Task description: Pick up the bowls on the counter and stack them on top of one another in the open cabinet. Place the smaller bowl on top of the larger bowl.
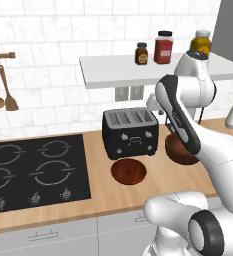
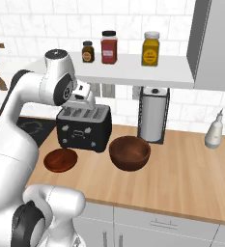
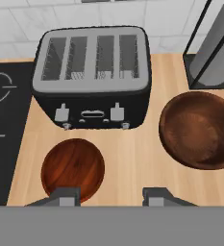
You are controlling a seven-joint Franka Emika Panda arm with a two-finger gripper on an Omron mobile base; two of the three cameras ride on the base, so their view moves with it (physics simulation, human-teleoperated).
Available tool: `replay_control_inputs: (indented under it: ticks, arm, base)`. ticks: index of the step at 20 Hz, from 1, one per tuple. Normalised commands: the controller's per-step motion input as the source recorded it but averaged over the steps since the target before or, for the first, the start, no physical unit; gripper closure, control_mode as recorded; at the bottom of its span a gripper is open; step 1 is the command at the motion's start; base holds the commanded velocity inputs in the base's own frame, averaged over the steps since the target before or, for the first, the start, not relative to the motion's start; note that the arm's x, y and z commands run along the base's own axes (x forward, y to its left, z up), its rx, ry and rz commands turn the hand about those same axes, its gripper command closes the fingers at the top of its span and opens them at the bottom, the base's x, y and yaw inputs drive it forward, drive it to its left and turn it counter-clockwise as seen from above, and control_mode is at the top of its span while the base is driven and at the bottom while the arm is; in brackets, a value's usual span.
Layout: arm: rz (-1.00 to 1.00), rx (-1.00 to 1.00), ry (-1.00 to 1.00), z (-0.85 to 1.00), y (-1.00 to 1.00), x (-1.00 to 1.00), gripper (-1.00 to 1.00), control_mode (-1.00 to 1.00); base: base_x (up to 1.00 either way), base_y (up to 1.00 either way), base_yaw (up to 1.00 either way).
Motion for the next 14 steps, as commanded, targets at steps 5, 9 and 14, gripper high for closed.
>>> replay_control_inputs:
  ticks: [5, 9, 14]
  arm:
    - [0.00, -0.02, 0.09, -0.19, 0.16, -0.09, -1.00, -1.00]
    - [0.00, -0.03, 0.29, -0.95, 0.65, 0.01, -1.00, -1.00]
    - [0.00, 0.00, 0.40, -1.00, 0.40, 0.20, -1.00, -1.00]
  base:
    - [0.00, 0.00, 0.00]
    - [0.00, 0.00, 0.00]
    - [0.00, 0.00, 0.00]
